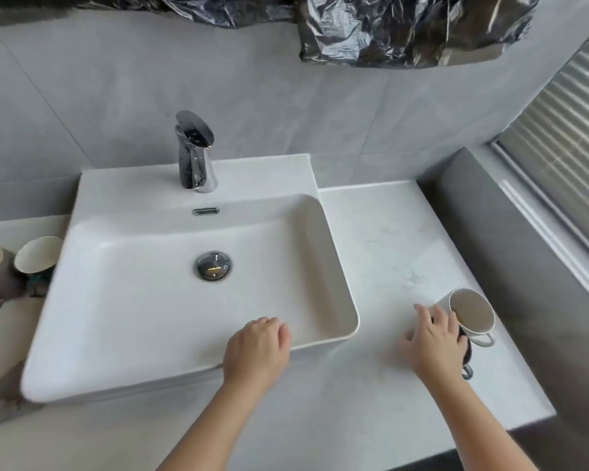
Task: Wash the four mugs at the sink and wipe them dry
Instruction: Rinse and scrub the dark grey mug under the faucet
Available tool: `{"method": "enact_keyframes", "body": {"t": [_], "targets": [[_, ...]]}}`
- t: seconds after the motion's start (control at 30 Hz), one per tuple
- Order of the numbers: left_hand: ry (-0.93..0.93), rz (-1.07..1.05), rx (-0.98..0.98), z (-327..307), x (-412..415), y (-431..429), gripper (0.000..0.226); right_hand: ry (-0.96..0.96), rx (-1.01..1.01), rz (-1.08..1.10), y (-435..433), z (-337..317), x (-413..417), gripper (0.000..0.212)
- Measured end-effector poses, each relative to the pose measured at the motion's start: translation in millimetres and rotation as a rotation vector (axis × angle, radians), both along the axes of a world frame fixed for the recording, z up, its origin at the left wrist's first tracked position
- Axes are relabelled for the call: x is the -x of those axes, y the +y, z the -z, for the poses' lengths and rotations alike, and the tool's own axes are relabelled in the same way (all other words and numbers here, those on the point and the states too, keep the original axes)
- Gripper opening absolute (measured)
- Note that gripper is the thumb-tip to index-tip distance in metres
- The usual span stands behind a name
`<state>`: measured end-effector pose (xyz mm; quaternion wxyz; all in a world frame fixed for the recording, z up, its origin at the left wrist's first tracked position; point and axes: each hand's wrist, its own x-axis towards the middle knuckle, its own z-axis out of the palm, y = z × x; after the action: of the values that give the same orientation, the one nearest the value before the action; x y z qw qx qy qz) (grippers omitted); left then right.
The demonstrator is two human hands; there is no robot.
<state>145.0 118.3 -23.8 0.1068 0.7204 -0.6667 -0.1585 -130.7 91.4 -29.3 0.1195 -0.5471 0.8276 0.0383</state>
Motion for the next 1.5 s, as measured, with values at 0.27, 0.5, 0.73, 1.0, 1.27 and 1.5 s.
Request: {"method": "enact_keyframes", "body": {"t": [0.27,0.5,0.73,1.0,1.27,1.5], "targets": [[-0.021,-0.042,0.005,3.7,2.1,0.1,0.027,0.104,-0.108,-0.038,-2.6,11.6,11.2,0.063],[-0.039,-0.04,-0.019,3.2,2.1,0.9,0.029,-0.028,0.217,0.054,-5.5,9.9,29.7,0.05],[-0.045,-0.071,-0.038,1.1,2.7,0.9,0.031,0.089,0.002,0.043,-21.5,5.3,69.8,0.04],[-0.079,-0.052,-0.064,-2.2,3.9,-0.5,0.031,0.026,0.036,0.057,-25.7,4.3,71.4,0.02],[-0.085,-0.063,-0.076,-2.8,4.8,-1.2,0.032,-0.015,0.074,-0.049,-47.0,7.0,43.2,0.013],[-0.075,-0.063,-0.072,-1.9,3.2,-1.1,0.031,-0.084,0.053,-0.093,-75.9,3.8,5.5,0.017]]}}
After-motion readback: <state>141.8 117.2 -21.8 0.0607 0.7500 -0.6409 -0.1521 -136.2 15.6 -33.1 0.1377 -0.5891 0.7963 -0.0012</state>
